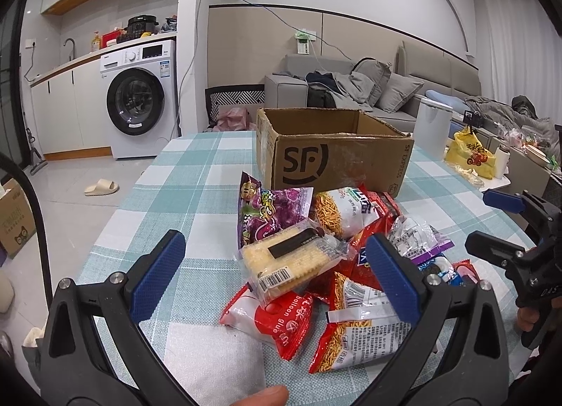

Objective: Organize snacks
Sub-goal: 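Grasp the white noodle-snack bag with the left gripper while the right gripper grasps the red Oreo pack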

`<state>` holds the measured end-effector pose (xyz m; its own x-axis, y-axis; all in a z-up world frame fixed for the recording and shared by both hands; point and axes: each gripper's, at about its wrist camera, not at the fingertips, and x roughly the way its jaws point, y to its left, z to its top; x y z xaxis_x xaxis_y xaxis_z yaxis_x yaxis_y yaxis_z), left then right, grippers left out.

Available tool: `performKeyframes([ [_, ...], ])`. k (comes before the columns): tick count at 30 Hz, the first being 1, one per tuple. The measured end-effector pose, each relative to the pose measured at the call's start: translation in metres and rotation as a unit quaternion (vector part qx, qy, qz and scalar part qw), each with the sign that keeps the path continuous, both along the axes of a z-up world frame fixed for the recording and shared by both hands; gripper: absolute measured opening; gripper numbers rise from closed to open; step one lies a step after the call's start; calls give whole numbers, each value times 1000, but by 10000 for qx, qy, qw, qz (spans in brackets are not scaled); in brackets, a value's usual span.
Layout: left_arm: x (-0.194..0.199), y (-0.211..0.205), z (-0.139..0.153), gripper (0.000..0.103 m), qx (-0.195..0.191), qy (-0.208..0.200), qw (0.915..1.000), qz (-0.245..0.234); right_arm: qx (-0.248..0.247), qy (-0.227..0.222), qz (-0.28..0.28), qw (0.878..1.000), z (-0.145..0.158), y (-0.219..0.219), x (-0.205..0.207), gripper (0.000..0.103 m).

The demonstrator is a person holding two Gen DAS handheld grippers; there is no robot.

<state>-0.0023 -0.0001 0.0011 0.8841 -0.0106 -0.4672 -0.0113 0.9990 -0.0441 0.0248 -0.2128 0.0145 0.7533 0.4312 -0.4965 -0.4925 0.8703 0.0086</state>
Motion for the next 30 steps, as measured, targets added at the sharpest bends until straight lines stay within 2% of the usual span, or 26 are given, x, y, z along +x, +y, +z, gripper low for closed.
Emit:
performKeyframes([
  [5,-2,-4,-1,102,26,85,9999,-78,-91,129,-25,9999,-3,2,1,103],
  [9,-4,-4,0,102,-108,224,9994,-222,-181,275,-41,9994,-6,4,1,103],
  [19,-6,-16,-7,102,-92,536,9969,-568,-395,888,76,9952,-20,6,2,103],
  [30,-3,-42,-18,102,6,1026,9878,-1171,-566,1439,85,9879,-36,-3,1,103],
])
